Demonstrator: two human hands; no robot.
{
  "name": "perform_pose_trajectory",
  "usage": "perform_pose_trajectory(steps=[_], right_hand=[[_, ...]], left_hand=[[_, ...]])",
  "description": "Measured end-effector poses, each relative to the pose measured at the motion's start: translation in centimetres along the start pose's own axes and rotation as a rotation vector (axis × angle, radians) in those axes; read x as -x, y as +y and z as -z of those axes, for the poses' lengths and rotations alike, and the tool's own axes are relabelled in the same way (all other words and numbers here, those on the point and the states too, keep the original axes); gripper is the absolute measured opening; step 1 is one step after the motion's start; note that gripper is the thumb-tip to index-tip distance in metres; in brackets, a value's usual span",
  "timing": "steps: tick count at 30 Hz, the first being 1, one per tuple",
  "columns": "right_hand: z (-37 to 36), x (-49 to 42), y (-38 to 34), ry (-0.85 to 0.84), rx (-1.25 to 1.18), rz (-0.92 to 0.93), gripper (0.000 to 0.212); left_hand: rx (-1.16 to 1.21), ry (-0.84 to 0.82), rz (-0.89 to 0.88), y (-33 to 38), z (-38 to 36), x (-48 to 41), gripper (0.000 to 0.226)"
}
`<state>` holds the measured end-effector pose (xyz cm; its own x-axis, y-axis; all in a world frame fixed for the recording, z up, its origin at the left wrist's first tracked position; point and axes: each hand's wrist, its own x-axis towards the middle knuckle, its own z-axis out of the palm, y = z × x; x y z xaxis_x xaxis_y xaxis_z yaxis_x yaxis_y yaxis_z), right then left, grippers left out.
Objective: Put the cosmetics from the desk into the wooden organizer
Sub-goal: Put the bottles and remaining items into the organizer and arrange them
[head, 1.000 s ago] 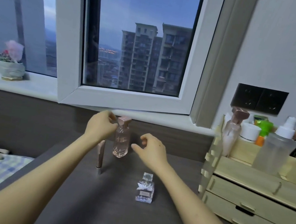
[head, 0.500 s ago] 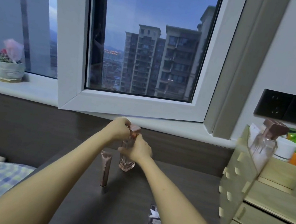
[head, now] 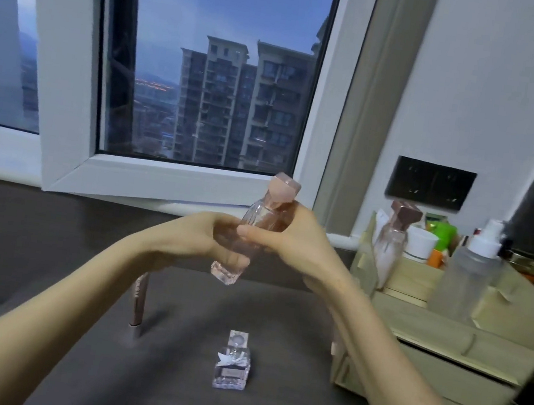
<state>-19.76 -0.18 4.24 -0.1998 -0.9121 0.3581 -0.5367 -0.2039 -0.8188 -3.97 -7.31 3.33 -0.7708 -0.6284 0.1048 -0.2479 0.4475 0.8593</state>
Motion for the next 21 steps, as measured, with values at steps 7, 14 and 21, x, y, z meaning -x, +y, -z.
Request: perform_pose_trajectory(steps=[7, 14, 21], right_hand=[[8.4, 7.4, -3.3, 0.260, 0.122, 0.053, 0.055], [14.9, 9.7, -5.7, 0.529, 0.711, 0.043, 0.070], [17.8, 7.5, -7.1, 0.240, 0.937, -0.118, 0.057]], left_hand=[[-0.070, 0.245, -0.229, 6.6, -8.8, -0.5, 0.042], [-0.110, 0.333, -0.303, 10.3, -15.5, -3.9, 0.071], [0.016, 0.207, -0.235, 11.0, -17.3, -8.1, 0.084]])
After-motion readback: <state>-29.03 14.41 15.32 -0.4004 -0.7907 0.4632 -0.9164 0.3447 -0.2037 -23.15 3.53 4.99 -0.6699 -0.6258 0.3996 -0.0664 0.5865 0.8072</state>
